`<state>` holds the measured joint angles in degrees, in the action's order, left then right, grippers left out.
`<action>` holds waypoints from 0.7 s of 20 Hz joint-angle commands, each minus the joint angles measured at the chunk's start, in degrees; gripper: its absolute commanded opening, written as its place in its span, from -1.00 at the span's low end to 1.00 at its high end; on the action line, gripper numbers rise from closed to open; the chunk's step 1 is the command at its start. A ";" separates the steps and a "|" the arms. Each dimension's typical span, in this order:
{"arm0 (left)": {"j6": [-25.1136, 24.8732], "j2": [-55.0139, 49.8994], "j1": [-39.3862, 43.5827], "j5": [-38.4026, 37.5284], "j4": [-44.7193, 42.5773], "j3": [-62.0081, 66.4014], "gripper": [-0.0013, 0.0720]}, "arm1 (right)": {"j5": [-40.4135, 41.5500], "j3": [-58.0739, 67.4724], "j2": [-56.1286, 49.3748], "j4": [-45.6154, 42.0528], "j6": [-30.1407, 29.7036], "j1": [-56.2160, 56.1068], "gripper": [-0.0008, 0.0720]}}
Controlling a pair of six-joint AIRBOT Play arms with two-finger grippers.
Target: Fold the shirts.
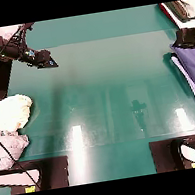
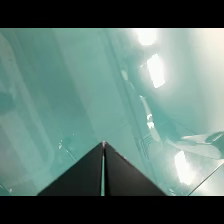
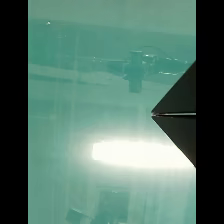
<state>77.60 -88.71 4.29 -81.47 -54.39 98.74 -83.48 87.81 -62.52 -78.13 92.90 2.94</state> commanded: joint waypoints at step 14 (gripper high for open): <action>0.09 0.02 0.02 0.13 0.42 0.07 -0.89 | 0.02 0.00 0.07 0.04 0.02 -0.39 -0.93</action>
<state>77.60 -88.71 4.29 -81.43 -54.35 98.74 -83.18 87.81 -62.50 -78.08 92.92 2.55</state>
